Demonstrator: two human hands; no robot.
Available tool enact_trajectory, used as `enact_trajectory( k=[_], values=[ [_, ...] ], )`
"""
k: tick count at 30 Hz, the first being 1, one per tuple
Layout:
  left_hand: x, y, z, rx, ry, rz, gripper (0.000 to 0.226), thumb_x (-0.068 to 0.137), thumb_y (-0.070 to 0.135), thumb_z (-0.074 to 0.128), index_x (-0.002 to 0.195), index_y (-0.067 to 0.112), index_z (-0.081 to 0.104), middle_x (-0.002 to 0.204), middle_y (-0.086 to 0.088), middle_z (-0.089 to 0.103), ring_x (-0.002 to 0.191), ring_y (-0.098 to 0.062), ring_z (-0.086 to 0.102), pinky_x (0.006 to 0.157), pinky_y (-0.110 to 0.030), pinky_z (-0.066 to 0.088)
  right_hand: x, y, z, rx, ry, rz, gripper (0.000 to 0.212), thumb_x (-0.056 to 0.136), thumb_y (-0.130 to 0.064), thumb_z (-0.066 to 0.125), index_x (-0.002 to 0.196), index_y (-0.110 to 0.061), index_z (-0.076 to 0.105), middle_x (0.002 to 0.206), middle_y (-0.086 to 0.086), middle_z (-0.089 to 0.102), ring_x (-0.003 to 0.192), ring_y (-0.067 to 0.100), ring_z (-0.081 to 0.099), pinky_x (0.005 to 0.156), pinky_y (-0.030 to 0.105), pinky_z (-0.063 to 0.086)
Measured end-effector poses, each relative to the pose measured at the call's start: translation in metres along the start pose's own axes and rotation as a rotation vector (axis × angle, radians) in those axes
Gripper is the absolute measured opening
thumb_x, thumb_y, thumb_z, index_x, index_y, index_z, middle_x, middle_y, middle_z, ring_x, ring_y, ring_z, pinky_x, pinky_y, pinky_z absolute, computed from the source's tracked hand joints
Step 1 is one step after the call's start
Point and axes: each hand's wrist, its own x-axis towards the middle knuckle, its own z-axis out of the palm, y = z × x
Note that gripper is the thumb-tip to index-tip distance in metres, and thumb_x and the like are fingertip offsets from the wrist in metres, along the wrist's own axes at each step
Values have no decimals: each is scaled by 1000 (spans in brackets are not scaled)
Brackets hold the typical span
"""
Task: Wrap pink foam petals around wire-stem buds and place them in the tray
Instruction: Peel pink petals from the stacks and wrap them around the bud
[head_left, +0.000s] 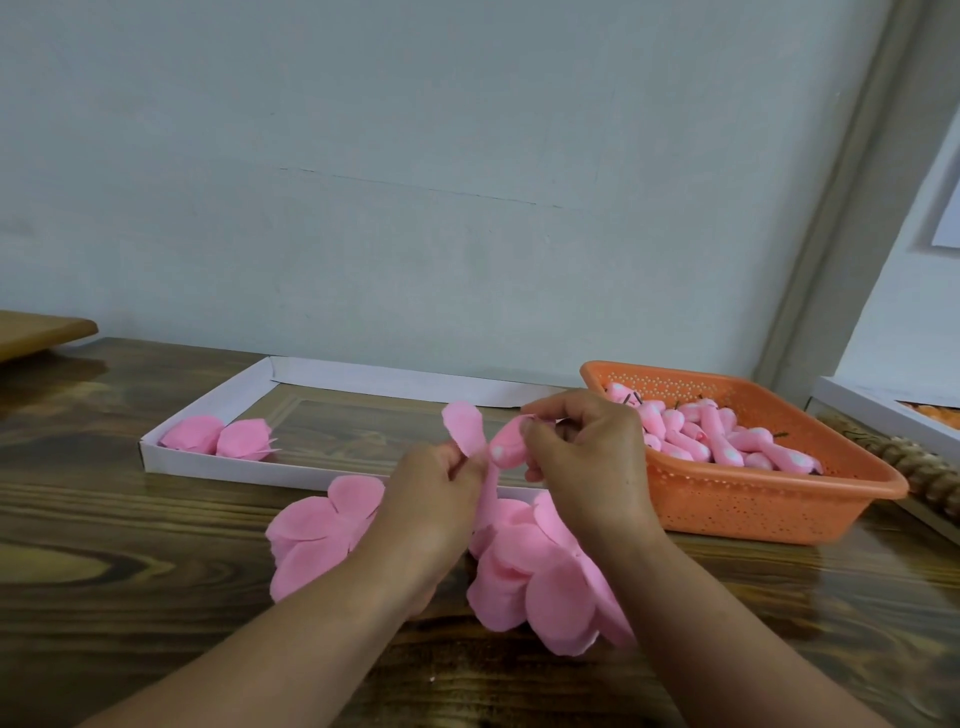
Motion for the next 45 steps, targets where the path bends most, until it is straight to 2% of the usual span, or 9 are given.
enact_trajectory(
  k=[8, 11, 15, 18, 22, 26, 31, 41, 45],
  values=[
    [4, -2, -4, -29, 77, 143, 43, 96, 23, 53, 54, 26, 60, 36, 17, 43, 39, 1, 39, 37, -9, 27, -2, -2, 2, -76, -65, -48, 32, 80, 4, 56, 68, -25, 62, 76, 9, 68, 70, 26, 63, 68, 40, 56],
    [4, -2, -6, -79, 97, 143, 38, 94, 22, 57, 57, 28, 65, 42, 19, 53, 42, 5, 46, 39, -7, 31, -2, -2, 2, -80, -97, -45, 31, 80, 3, 57, 68, -25, 62, 77, 8, 67, 72, 26, 64, 69, 41, 56],
    [6, -2, -8, -102, 137, 121, 28, 91, 20, 61, 64, 18, 70, 64, 0, 69, 52, 0, 52, 48, -15, 41, -2, -2, 0, -104, -139, -67, 31, 80, 3, 60, 66, -25, 61, 72, 3, 64, 67, 23, 61, 70, 24, 51],
    [7, -2, -8, -97, 157, 107, 21, 88, 16, 61, 74, 5, 71, 82, -19, 70, 64, -17, 55, 58, -28, 43, -2, -2, 1, -116, -175, -72, 30, 80, 2, 60, 68, -25, 61, 72, 3, 65, 68, 23, 62, 67, 33, 54],
    [9, -4, -10, -148, 175, 88, 31, 86, 13, 62, 56, 20, 69, 66, -2, 70, 49, 2, 55, 44, -13, 43, -3, -4, 1, -141, -215, -103, 18, 80, 3, 59, 76, -11, 69, 73, 2, 64, 68, 20, 60, 65, 32, 52],
    [10, -5, -10, -157, 173, 90, 30, 86, 13, 61, 59, 18, 69, 64, -2, 69, 48, 3, 55, 44, -11, 41, -3, -7, 0, -162, -249, -103, 24, 81, 3, 57, 75, -18, 65, 70, -8, 59, 64, 13, 56, 66, 31, 52],
    [8, -5, -8, -165, 122, 94, 25, 89, 19, 62, 71, 6, 72, 74, -19, 69, 60, -15, 54, 57, -29, 41, -2, -8, -1, -207, -313, -114, 18, 83, 2, 58, 79, -11, 70, 80, -2, 61, 72, 18, 58, 71, 39, 54],
    [4, 2, -8, -82, -51, 139, 41, 97, 32, 49, 68, 13, 71, 74, -6, 72, 74, -17, 66, 76, -29, 51, 2, -10, -8, -247, -331, -157, 11, 79, 6, 62, 78, 1, 72, 86, -2, 56, 77, 18, 56, 74, 40, 51],
    [3, 3, -9, -84, -122, 138, 45, 98, 34, 44, 75, 8, 72, 80, -8, 74, 88, -25, 68, 89, -39, 52, 2, -8, -9, -221, -327, -136, 12, 78, 5, 64, 73, -2, 71, 85, 3, 59, 72, 20, 58, 71, 42, 53]
  ],
)
